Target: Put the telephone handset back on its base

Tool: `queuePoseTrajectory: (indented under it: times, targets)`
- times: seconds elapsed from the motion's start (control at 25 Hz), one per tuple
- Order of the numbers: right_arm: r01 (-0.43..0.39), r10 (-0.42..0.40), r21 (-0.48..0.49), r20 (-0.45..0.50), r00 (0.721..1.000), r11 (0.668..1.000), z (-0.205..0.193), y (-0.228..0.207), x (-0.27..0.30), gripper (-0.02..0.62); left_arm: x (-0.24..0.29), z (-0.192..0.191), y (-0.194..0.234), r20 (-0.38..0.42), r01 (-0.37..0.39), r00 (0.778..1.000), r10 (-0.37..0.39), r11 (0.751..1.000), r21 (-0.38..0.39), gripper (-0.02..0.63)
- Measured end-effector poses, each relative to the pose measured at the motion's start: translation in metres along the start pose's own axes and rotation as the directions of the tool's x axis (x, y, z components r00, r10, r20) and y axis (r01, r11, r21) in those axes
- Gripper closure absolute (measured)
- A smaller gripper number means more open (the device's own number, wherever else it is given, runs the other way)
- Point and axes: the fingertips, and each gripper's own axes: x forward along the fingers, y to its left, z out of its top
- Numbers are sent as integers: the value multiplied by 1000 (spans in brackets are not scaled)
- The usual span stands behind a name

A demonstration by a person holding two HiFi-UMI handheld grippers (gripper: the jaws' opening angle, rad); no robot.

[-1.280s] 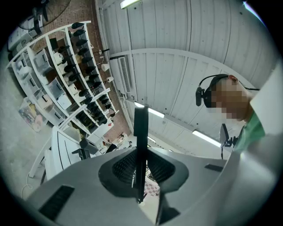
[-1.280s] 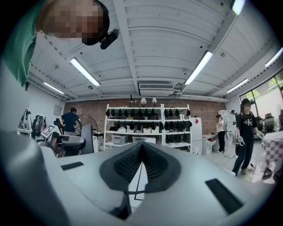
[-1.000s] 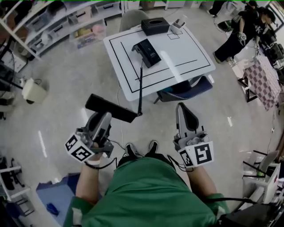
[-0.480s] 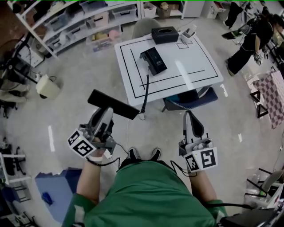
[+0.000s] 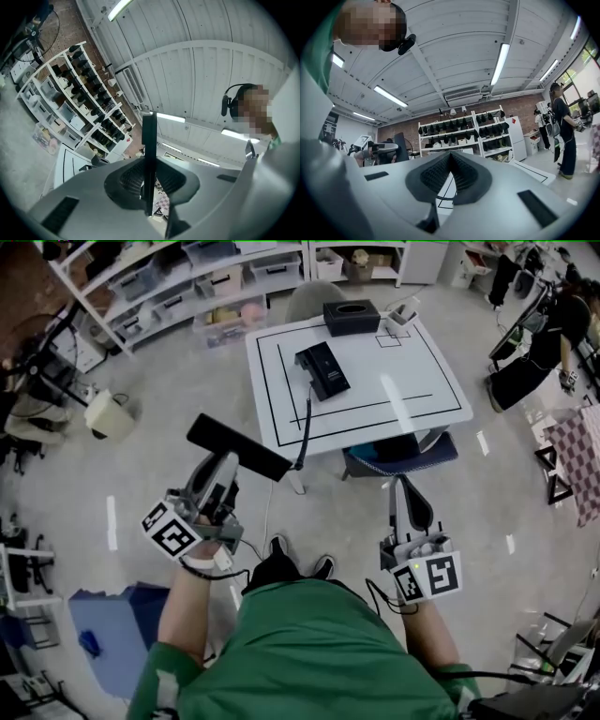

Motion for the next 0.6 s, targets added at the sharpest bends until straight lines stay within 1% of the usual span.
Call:
queuePoseTrajectory:
  times: [0.24, 0.4, 0.6]
  targets:
    - [22, -21, 20, -24, 999, 1000, -12, -20, 11, 574, 29, 5, 18, -1, -7, 1000, 7, 1000, -9, 525]
    - [40, -39, 11, -34, 999, 999, -17, -28, 31, 574, 45, 2, 42, 1, 13, 1000, -13, 998, -66, 525]
    - [85, -85, -5, -45, 995, 996, -21, -42, 69, 574, 69, 2, 77, -34, 30, 999, -33, 996, -86, 526]
